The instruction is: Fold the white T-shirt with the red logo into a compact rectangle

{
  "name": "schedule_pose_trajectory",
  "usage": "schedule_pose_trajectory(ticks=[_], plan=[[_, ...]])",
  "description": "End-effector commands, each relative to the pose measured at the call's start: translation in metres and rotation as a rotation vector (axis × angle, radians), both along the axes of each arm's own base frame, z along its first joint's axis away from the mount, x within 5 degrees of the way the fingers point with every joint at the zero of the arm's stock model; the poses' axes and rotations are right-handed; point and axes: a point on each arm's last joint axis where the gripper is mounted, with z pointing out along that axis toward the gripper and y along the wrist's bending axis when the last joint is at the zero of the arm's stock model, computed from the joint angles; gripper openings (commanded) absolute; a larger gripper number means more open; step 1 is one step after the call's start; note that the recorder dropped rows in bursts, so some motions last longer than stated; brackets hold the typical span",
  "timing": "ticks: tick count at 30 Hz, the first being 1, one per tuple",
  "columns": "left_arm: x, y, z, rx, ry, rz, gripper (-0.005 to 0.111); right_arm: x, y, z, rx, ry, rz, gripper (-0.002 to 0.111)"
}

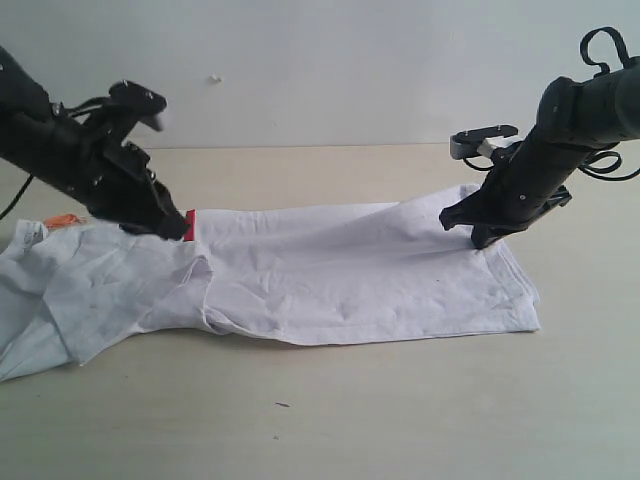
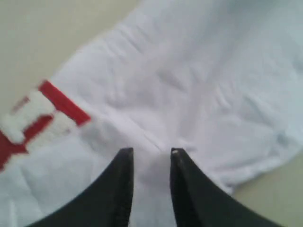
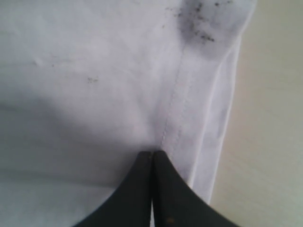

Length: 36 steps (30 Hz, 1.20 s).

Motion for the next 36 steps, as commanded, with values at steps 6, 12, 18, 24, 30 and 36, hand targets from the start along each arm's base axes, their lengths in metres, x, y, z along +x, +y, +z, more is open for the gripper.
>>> schedule_pose_trajectory(ticks=[6, 12, 18, 24, 30, 36], plan=[[-0.049, -0.005, -0.047, 0.254, 0.039, -0.083, 0.049, -0.006, 0.002, -0.012, 0.029, 0.069, -0.004, 0.0], [-0.041, -0.012, -0.047, 0.246, -0.095, -0.01, 0.051, -0.006, 0.003, -0.012, 0.034, 0.069, -0.006, 0.0], [-0.037, -0.007, -0.055, 0.256, -0.109, 0.015, 0.05, -0.005, 0.003, -0.012, 0.034, 0.066, -0.005, 0.0], [-0.035, -0.007, -0.063, 0.292, -0.121, -0.026, 0.046, -0.006, 0.003, -0.012, 0.034, 0.069, -0.002, 0.0], [-0.027, -0.005, -0.048, 0.268, -0.24, 0.004, 0.03, -0.006, 0.003, -0.012, 0.033, 0.067, -0.003, 0.0], [-0.02, -0.007, -0.043, 0.301, -0.371, -0.091, 0.03, -0.006, 0.003, -0.012, 0.033, 0.067, -0.003, 0.0]])
